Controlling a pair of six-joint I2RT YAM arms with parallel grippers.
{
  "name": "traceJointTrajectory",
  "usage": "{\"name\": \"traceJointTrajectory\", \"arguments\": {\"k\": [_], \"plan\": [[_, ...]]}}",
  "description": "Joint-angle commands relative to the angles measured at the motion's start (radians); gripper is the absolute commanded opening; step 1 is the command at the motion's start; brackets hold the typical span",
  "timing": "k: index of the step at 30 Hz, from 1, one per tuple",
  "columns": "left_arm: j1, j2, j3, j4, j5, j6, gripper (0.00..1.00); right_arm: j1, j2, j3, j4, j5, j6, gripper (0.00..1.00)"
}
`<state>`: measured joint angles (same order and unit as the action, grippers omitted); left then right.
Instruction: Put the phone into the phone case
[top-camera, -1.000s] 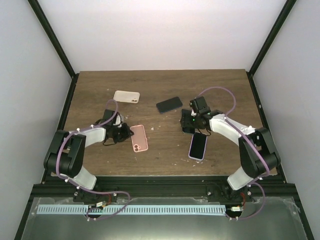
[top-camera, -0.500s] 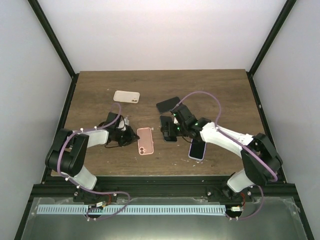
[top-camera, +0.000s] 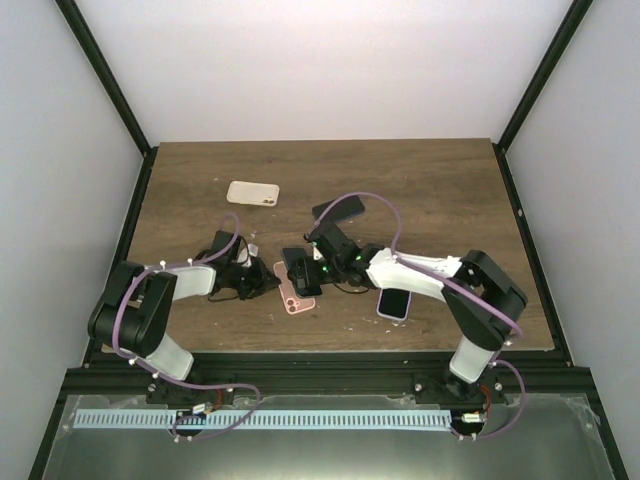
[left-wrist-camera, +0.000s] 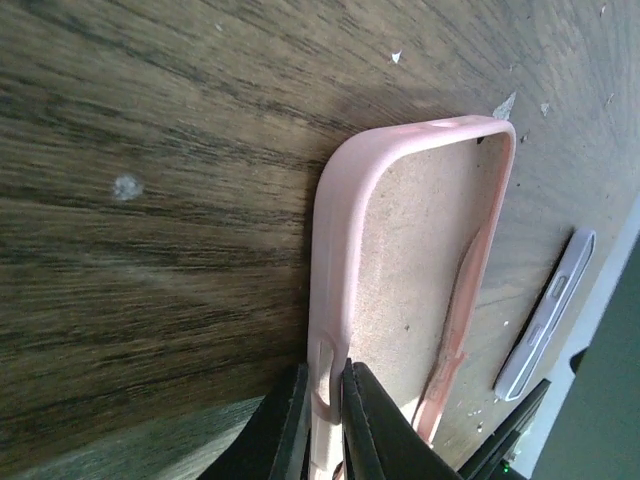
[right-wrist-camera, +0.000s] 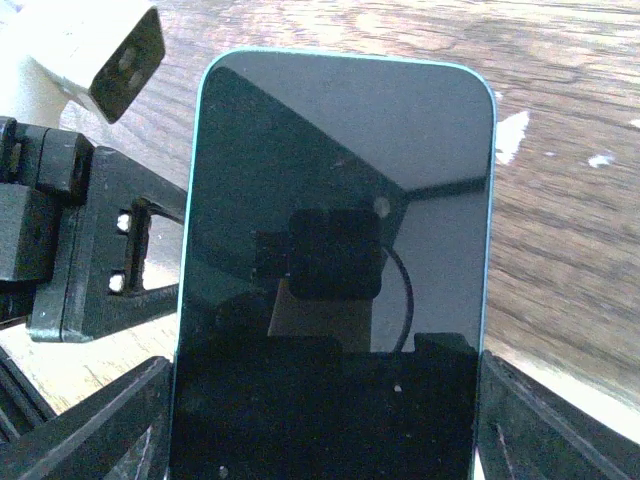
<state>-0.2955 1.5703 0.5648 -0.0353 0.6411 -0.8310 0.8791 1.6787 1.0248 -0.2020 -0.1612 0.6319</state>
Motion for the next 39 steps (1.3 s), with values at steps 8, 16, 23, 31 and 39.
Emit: {"name": "traceJointTrajectory", "arguments": {"k": [8,16,23,31,39], "plan": [[-0.004,-0.022,0.023,-0.015,0.008,0.05,0.04,0.02,0.102,0.076,0.169,-0.082,-0.062,0.5],[-0.004,-0.01,0.031,-0.017,0.014,0.062,0.04,0.036,0.171,0.124,0.136,-0.065,-0.051,0.5],[-0.004,-0.001,0.03,-0.02,0.017,0.071,0.03,0.044,0.203,0.132,0.08,0.019,-0.049,0.49],[-0.002,0.0,0.032,-0.027,0.014,0.076,0.03,0.078,0.227,0.147,0.006,0.119,-0.025,0.48],[-0.001,-0.013,0.034,-0.04,0.017,0.076,0.03,0.089,0.196,0.132,-0.036,0.191,-0.003,0.47]]}}
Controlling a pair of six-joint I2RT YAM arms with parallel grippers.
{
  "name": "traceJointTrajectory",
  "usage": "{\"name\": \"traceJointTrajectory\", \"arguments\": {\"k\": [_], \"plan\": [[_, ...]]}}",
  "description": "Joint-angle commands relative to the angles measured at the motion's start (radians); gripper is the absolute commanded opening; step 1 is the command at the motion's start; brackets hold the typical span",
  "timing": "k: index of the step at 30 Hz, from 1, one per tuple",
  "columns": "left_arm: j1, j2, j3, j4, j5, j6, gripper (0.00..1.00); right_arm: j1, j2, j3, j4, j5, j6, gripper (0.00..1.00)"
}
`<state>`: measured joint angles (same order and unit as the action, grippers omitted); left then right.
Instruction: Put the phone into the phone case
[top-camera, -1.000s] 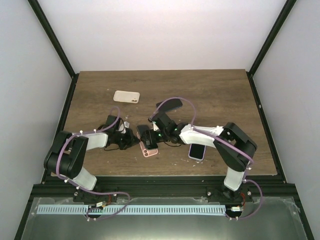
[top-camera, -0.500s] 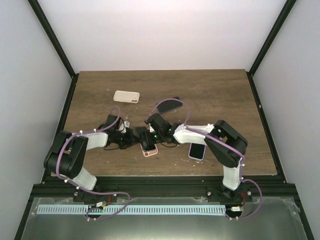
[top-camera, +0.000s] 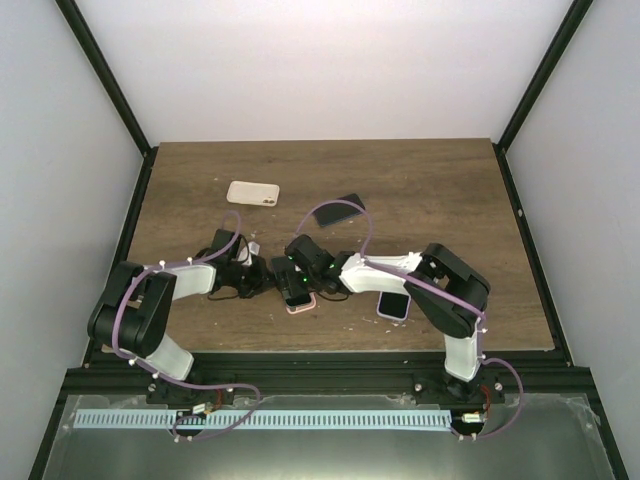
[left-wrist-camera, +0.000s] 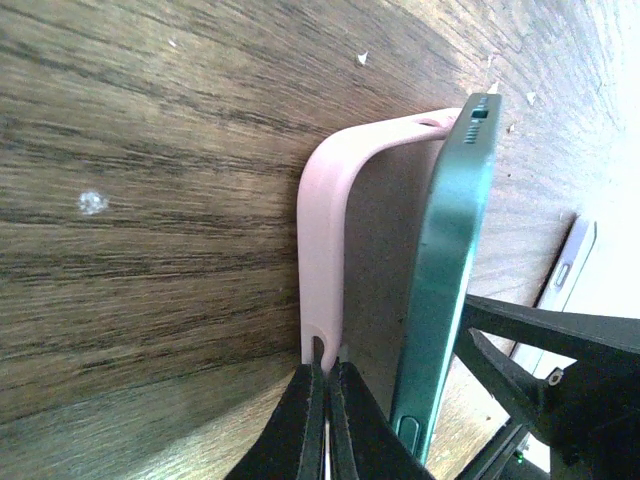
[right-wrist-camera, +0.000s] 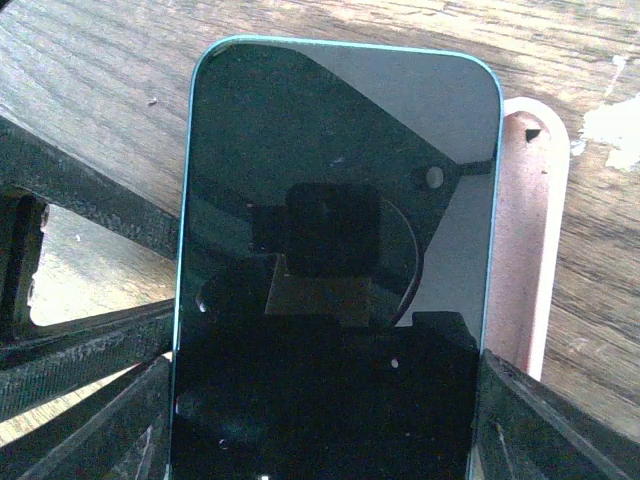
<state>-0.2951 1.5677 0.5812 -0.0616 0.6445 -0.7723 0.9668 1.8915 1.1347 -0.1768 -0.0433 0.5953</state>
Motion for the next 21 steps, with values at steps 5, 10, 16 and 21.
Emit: {"name": "traceJointTrajectory", "arguments": {"k": [5,10,16,21], "plan": [[-0.001,-0.01,0.025,-0.015,0.023,0.012,0.03,0.004,-0.026,0.012,-0.072,0.096,0.04,0.47],[-0.001,-0.008,0.022,-0.014,0.02,0.011,0.03,0.009,-0.024,0.009,-0.098,0.136,0.064,0.47],[0.004,0.002,0.023,-0.017,0.017,0.021,0.03,0.013,-0.043,-0.005,-0.094,0.166,0.051,0.46],[0.007,0.003,0.023,-0.021,0.007,0.029,0.03,0.013,-0.043,-0.018,-0.093,0.176,0.061,0.46]]}}
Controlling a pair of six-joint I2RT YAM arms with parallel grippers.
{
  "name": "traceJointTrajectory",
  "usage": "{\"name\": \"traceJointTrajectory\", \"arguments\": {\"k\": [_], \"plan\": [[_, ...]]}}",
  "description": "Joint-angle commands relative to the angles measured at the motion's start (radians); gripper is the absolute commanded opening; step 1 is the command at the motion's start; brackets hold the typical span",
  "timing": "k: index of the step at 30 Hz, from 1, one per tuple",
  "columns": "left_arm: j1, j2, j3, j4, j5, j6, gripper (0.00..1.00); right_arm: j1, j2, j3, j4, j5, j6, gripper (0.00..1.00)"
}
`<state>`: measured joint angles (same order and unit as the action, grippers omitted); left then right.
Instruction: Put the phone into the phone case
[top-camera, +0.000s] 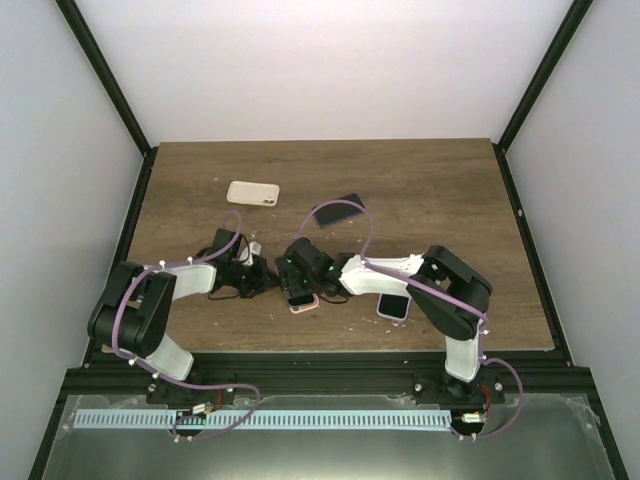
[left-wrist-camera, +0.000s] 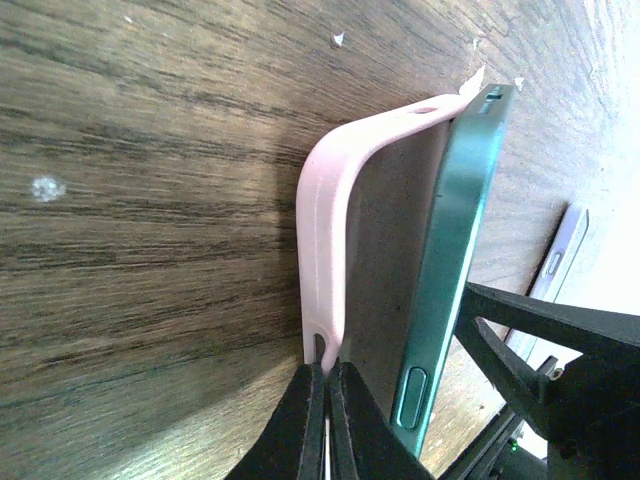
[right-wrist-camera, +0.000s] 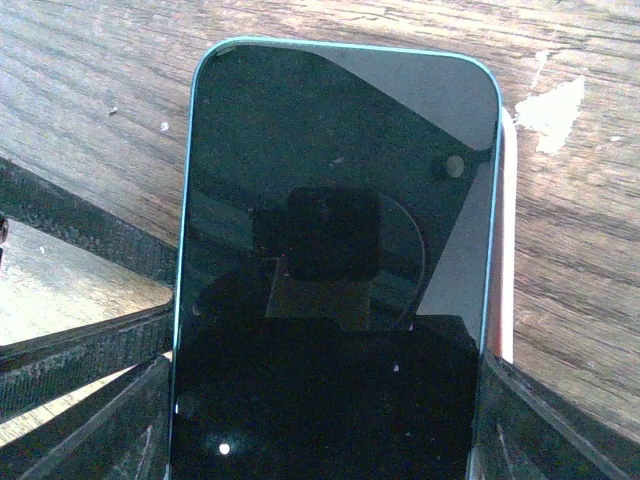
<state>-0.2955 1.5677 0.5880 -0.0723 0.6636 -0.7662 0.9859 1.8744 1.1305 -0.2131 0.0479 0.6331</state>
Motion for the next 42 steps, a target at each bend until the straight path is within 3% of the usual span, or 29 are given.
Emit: {"name": "traceJointTrajectory", "arguments": {"k": [1,9,15,22,30,42], "plan": [[0.008,0.004,0.015,-0.011,-0.012,0.023,0.03,-0.006,-0.027,-0.016,-0.056,0.086,0.022,0.46],[0.016,-0.001,0.025,-0.015,-0.006,0.028,0.04,-0.001,-0.026,-0.028,-0.053,0.092,0.027,0.46],[0.016,-0.039,0.027,-0.009,0.028,0.008,0.19,0.002,-0.056,-0.023,-0.016,0.052,0.02,0.46],[0.015,-0.069,0.01,-0.043,0.032,0.007,0.26,0.001,-0.105,-0.011,0.009,0.036,0.027,0.45],[-0.014,-0.121,-0.03,-0.038,0.044,-0.043,0.28,0.0,-0.148,-0.048,0.006,0.092,0.027,0.44],[-0.041,-0.045,-0.036,0.012,0.065,-0.112,0.31,-0.014,-0.148,-0.109,0.058,0.06,0.051,0.43]]}}
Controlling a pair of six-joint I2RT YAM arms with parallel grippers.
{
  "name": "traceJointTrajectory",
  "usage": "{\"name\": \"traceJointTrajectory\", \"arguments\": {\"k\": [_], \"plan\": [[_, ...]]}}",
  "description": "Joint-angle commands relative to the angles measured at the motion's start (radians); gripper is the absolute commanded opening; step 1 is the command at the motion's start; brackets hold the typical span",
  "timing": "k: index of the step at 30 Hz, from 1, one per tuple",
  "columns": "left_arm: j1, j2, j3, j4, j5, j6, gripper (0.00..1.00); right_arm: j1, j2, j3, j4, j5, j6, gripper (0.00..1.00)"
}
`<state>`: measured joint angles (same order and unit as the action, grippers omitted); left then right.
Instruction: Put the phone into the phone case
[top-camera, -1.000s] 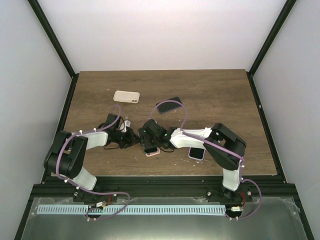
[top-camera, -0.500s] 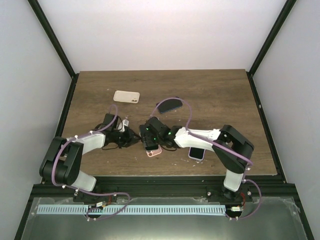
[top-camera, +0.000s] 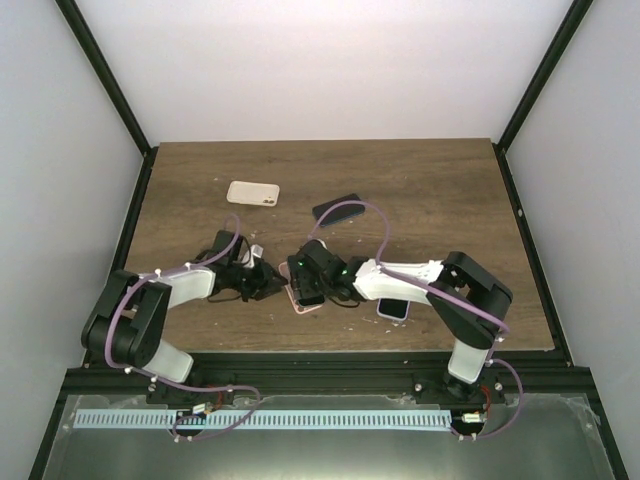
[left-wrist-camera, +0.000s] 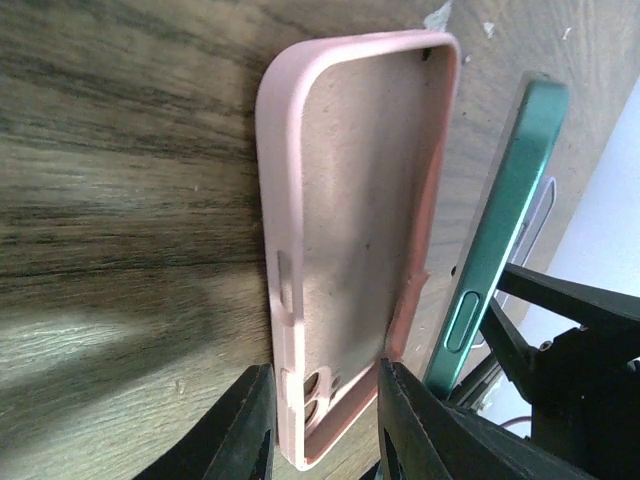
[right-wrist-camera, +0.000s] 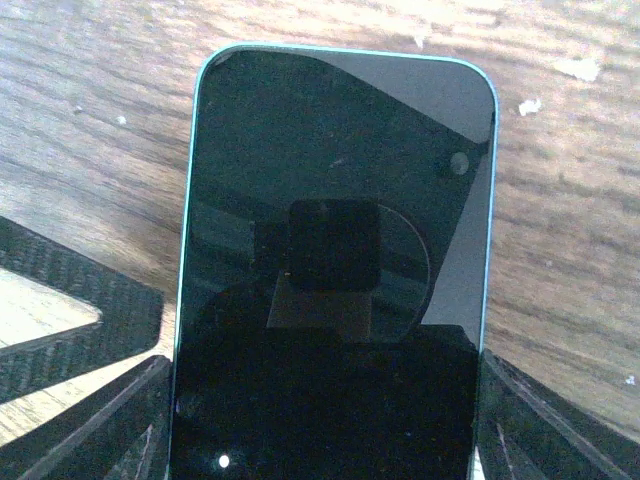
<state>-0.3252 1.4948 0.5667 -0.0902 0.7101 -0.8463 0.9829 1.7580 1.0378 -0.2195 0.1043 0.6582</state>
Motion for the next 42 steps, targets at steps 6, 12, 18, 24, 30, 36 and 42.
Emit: {"name": "traceJointTrajectory", "arguments": {"k": [6,12,18,24,30,36,42], "plan": [[-0.032,0.069,0.001,0.046,0.011,-0.047,0.31,-0.015,-0.028,-0.035,0.092,-0.008,0.025,0.42],[-0.034,0.118,0.007,0.046,-0.004,-0.056,0.33,-0.016,-0.023,-0.036,0.096,-0.006,0.028,0.42],[-0.046,0.133,0.034,-0.01,-0.024,-0.039,0.3,-0.017,-0.019,-0.038,0.101,-0.008,0.035,0.42],[-0.046,0.118,0.03,-0.054,-0.055,-0.015,0.11,-0.017,-0.013,-0.048,0.098,-0.001,0.044,0.42],[-0.046,0.089,0.024,-0.046,-0.047,-0.004,0.0,-0.016,-0.017,-0.051,0.099,0.002,0.047,0.42],[-0.046,0.083,0.056,-0.033,0.002,0.031,0.0,-0.017,-0.006,-0.042,0.095,-0.011,0.046,0.42],[-0.043,0.043,0.086,-0.088,-0.01,0.067,0.16,-0.016,-0.028,-0.009,0.04,-0.015,0.018,0.42]]}}
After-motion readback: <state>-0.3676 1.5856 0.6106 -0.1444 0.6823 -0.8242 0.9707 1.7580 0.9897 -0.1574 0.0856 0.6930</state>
